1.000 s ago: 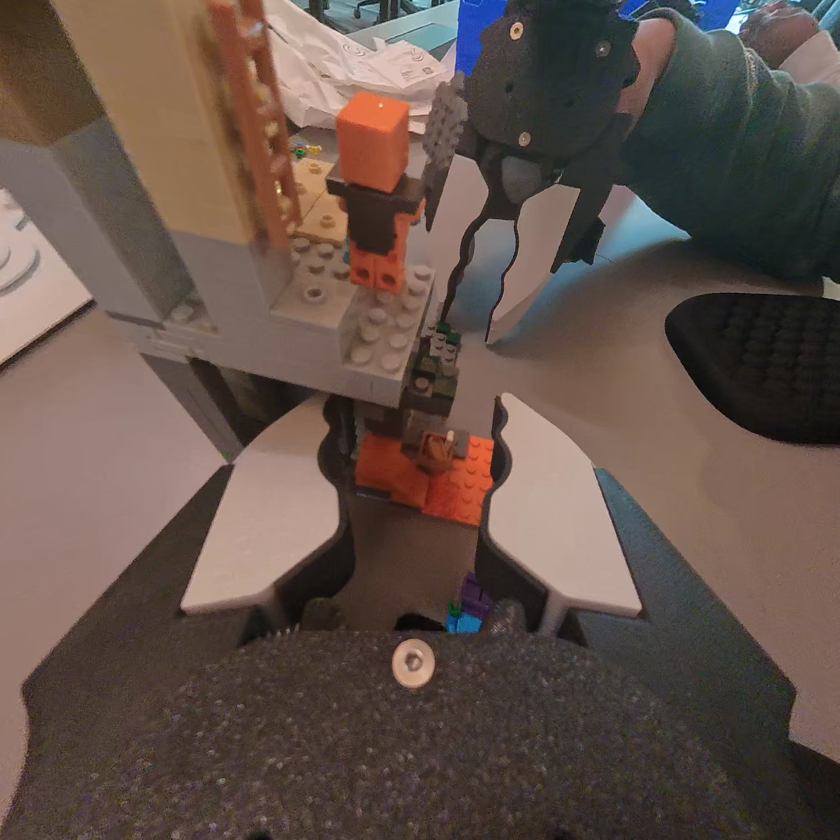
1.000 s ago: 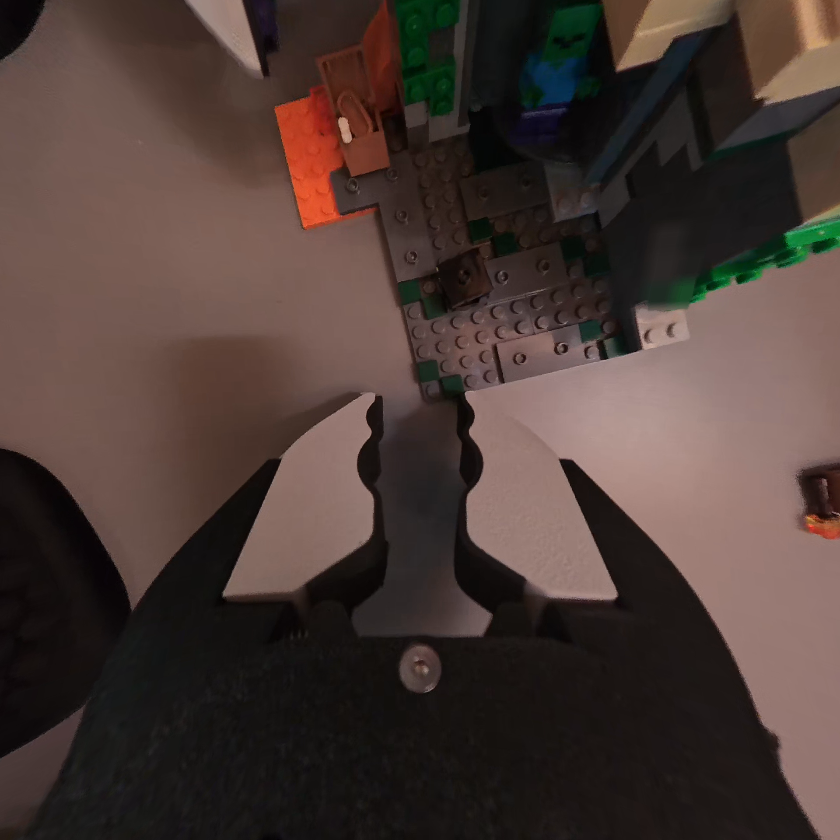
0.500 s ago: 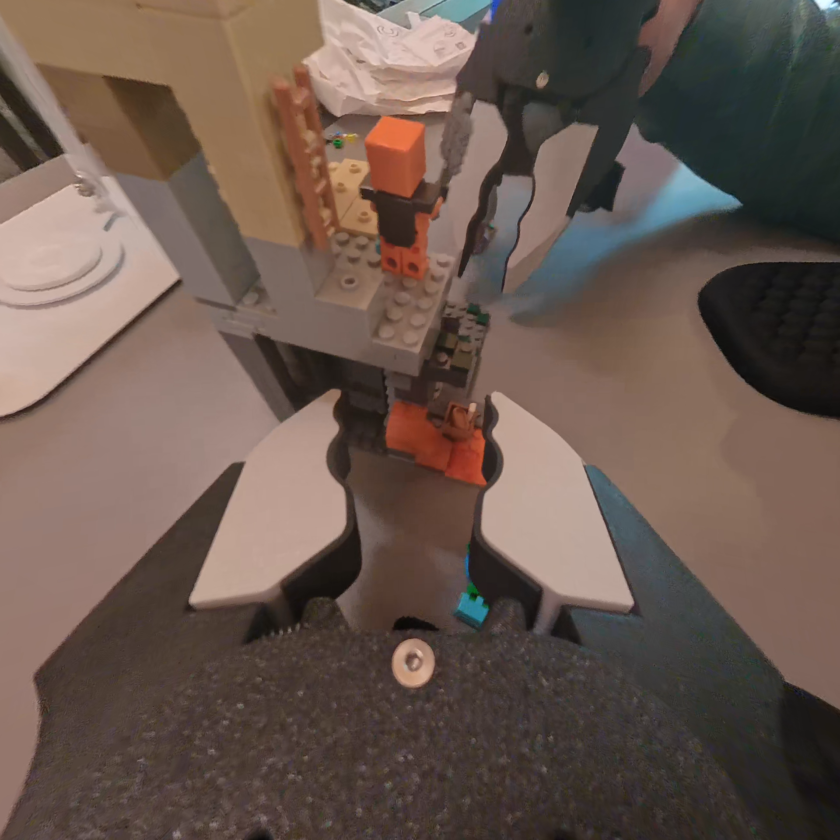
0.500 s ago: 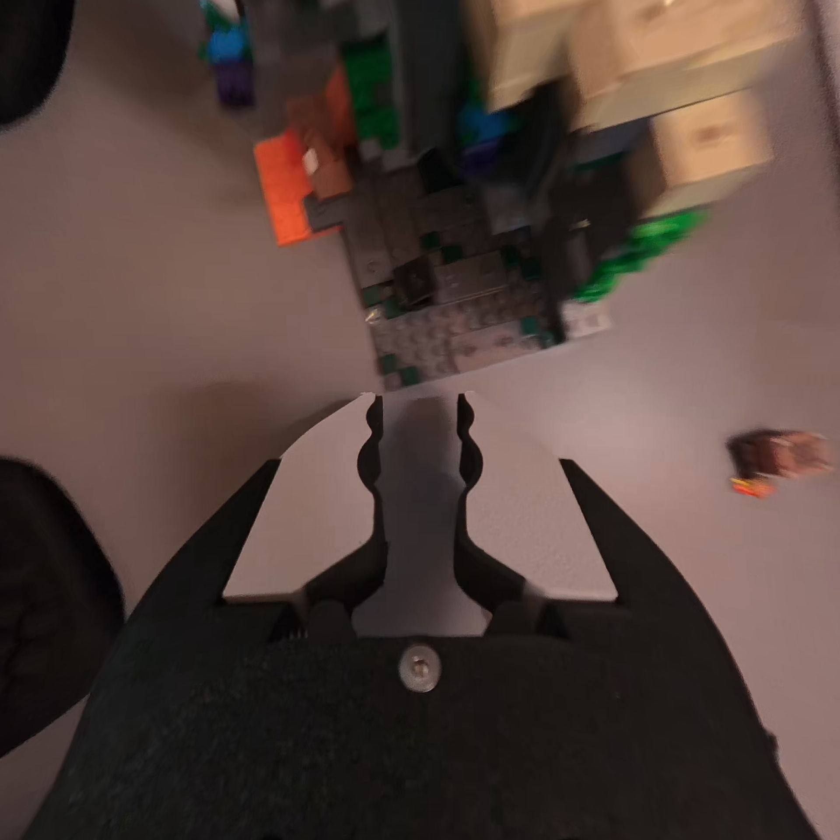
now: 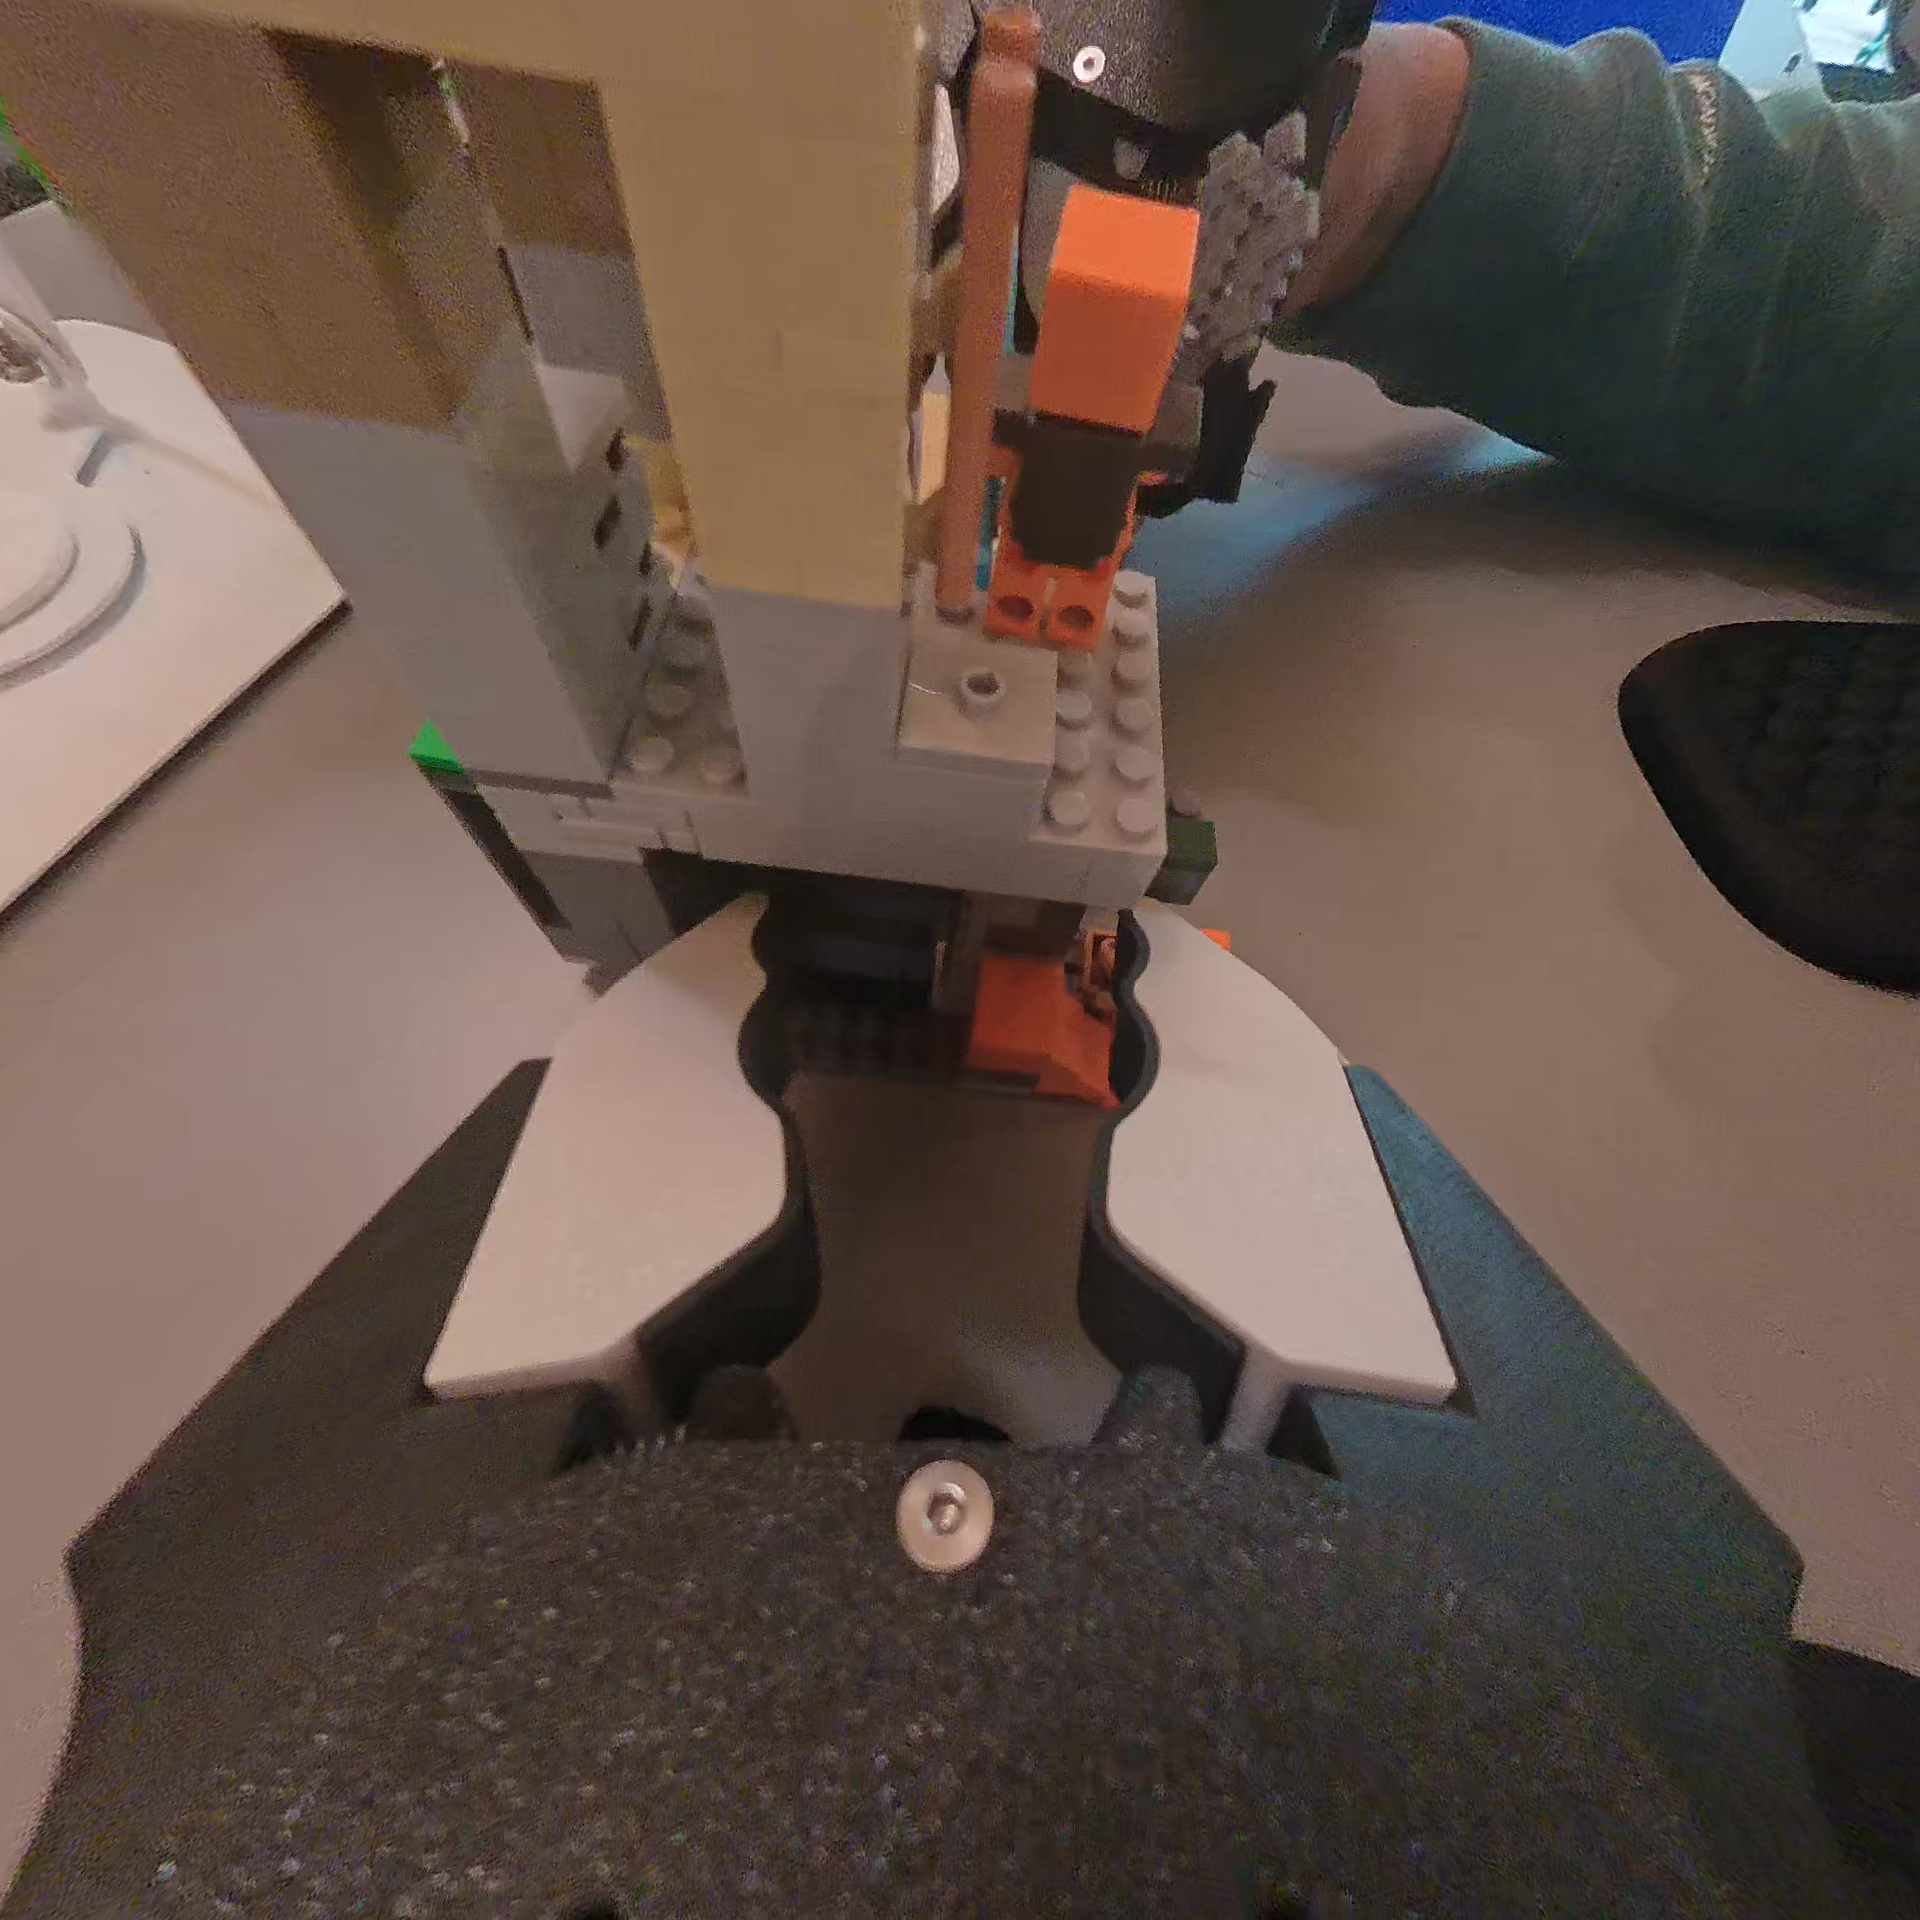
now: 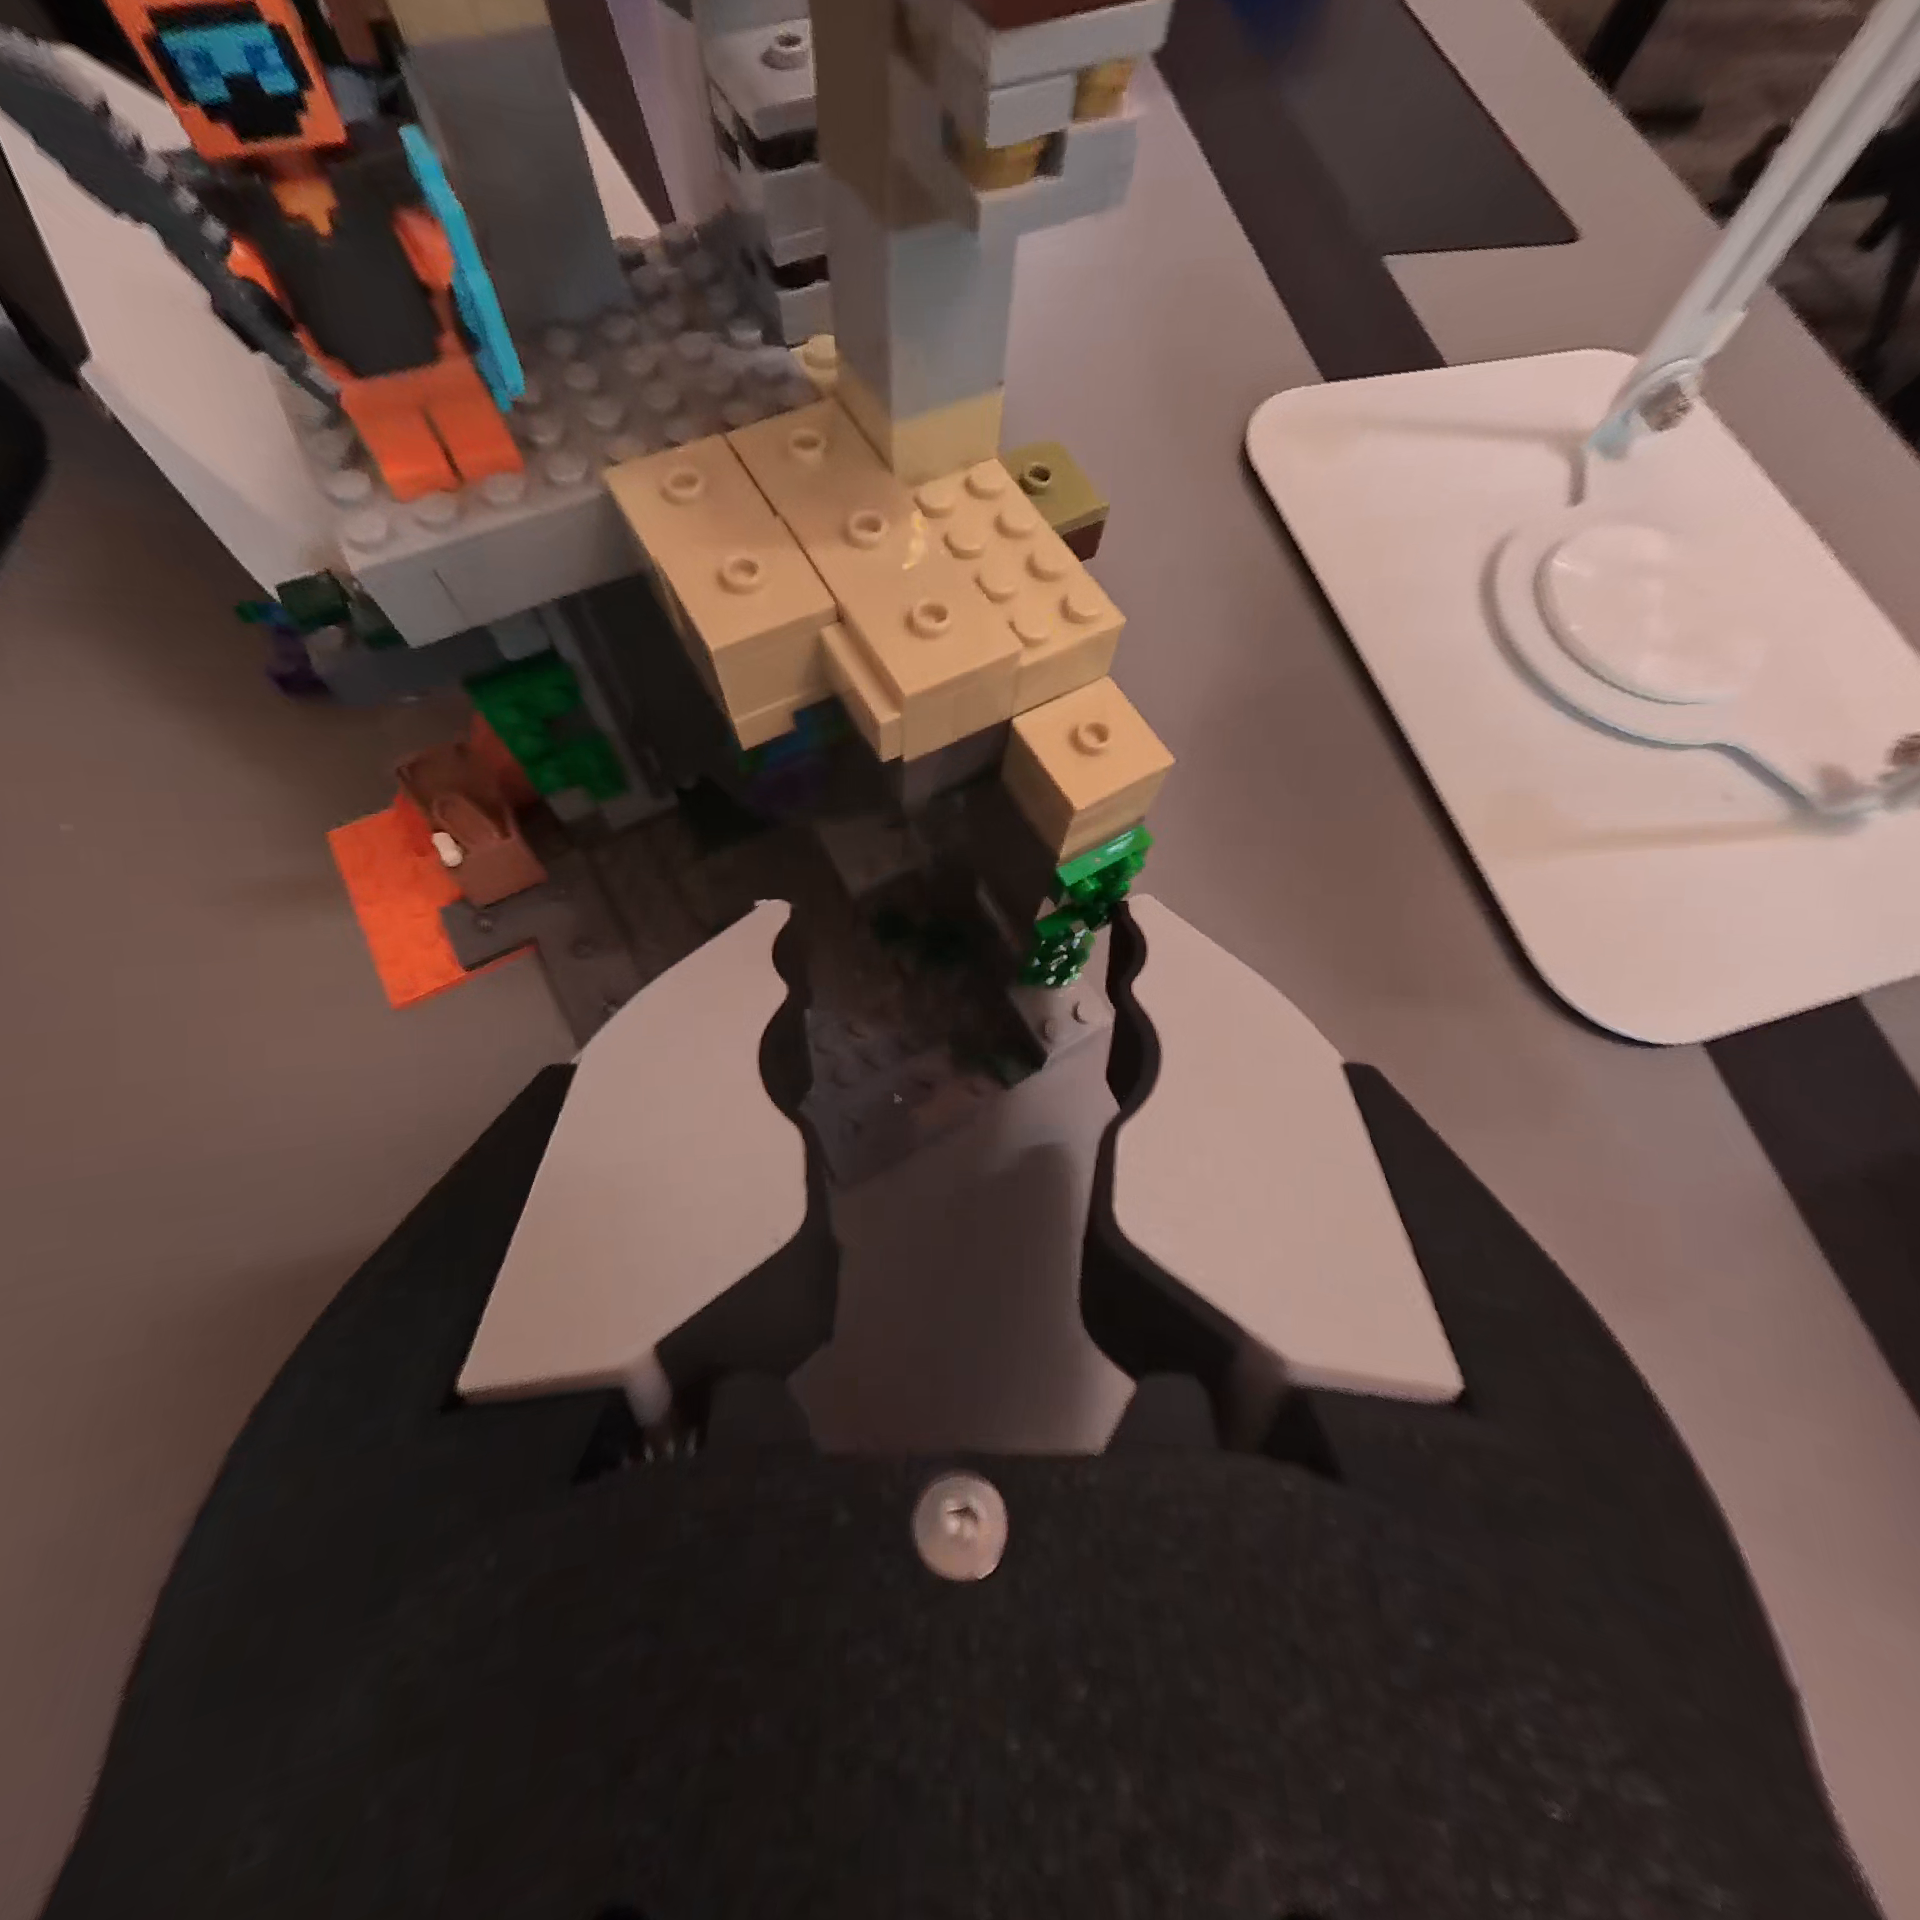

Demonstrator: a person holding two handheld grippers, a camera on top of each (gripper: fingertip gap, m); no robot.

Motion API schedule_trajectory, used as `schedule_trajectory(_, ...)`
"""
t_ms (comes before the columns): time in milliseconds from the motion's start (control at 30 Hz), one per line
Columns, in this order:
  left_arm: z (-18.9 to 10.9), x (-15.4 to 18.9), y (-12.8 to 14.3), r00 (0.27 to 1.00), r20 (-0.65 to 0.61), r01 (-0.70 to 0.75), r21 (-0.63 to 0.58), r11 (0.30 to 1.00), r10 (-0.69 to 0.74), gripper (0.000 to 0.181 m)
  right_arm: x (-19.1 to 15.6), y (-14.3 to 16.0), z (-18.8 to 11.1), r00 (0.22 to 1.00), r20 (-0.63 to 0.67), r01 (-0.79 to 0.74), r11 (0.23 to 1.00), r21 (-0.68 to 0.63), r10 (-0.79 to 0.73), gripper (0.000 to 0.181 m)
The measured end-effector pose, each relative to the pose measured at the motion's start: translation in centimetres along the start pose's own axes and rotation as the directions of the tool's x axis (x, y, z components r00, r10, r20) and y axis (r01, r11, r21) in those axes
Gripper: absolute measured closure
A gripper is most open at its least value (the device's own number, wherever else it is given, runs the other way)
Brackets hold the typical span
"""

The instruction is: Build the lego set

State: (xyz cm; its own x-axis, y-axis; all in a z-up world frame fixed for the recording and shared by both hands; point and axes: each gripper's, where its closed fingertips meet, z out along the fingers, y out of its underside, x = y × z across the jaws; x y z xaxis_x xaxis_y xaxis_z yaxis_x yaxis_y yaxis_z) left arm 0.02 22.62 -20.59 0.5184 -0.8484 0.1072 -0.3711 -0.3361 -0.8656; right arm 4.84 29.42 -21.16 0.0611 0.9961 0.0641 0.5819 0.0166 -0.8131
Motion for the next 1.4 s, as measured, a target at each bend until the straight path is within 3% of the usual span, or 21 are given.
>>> schedule_trajectory(267, 0.8, -0.8, -0.5, 0.996, -0.086, -0.008, 0.011, 1.000, 0.009, 0.126, 0.3, 1.0, -1.4, 0.999, -0.020, -0.036, 0.999, -0.031, 0.035, 0.130)
schedule_trajectory(400, 0.9, -2.2, -0.5, 0.997, -0.080, -0.020, -0.022, 1.000, 0.019, 0.118, 0.1, 1.7, -2.6, 0.997, -0.031, -0.077, 0.996, -0.050, 0.075, 0.136)
schedule_trajectory(533, -0.6, -3.1, -0.5, 1.000, -0.013, -0.020, -0.020, 1.000, 0.020, 0.123, -0.6, 1.9, -3.5, 0.997, -0.007, -0.074, 0.995, -0.065, 0.073, 0.141)
schedule_trajectory(733, -2.9, -1.7, -0.7, 0.987, 0.158, -0.043, 0.001, 0.999, 0.043, 0.130, 0.8, 0.9, -2.7, 0.997, -0.057, -0.052, 0.999, -0.014, 0.051, 0.124)
schedule_trajectory(933, -1.1, -0.3, -1.2, 0.937, 0.342, -0.052, -0.054, 0.997, 0.067, 0.130, 0.9, 0.9, -1.0, 0.988, -0.152, 0.005, 0.998, -0.056, -0.014, 0.155)
schedule_trajectory(1100, -0.4, -1.8, -1.2, 0.897, 0.436, -0.037, -0.086, 0.996, 0.071, 0.141, 0.7, 1.2, -1.4, 0.969, -0.218, -0.127, 0.991, -0.042, 0.115, 0.160)
schedule_trajectory(1133, -0.4, -1.9, -1.2, 0.898, 0.436, -0.032, -0.087, 0.996, 0.067, 0.157, 0.5, 1.2, -1.5, 0.963, -0.223, -0.159, 0.987, -0.031, 0.148, 0.163)
schedule_trajectory(1167, -0.5, -2.4, -1.2, 0.883, 0.464, -0.038, -0.087, 0.995, 0.074, 0.162, 0.5, 1.3, -1.5, 0.953, -0.240, -0.197, 0.980, -0.023, 0.186, 0.163)
schedule_trajectory(1400, -0.5, -4.5, -1.4, 0.883, 0.464, -0.028, -0.088, 0.996, 0.066, 0.163, -0.3, 1.3, -1.8, 0.909, -0.303, -0.300, 0.954, -0.001, 0.285, 0.162)
